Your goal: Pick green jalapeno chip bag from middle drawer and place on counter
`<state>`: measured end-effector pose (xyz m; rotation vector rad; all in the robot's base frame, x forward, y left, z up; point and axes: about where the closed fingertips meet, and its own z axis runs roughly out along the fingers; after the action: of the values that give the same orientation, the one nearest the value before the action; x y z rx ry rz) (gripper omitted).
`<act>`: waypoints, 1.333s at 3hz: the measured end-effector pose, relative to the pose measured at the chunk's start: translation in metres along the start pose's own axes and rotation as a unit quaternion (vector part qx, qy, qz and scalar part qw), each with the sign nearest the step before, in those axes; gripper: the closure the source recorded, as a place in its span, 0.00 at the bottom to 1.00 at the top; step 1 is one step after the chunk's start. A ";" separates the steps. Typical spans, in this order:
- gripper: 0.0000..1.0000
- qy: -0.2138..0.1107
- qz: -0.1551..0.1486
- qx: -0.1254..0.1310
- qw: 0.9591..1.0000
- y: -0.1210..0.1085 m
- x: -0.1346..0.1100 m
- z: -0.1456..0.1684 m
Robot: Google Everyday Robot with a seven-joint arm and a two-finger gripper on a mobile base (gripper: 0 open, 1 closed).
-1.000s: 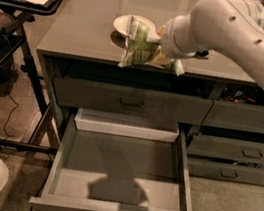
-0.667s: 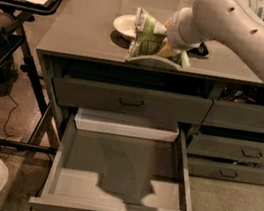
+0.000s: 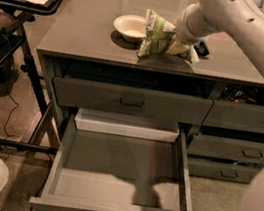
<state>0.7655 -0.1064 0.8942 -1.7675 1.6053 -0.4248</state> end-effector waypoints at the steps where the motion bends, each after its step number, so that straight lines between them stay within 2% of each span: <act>1: 0.57 0.017 -0.006 -0.019 1.000 0.005 0.015 0.012; 3: 0.11 0.025 -0.016 -0.029 0.999 0.008 0.018 0.017; 4: 0.00 0.025 -0.016 -0.029 0.999 0.009 0.018 0.018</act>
Offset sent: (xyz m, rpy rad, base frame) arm 0.0102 -0.0174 -0.0256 -0.1028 0.0584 0.0074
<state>0.7740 -0.1187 0.8723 -1.8418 1.6407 -0.4440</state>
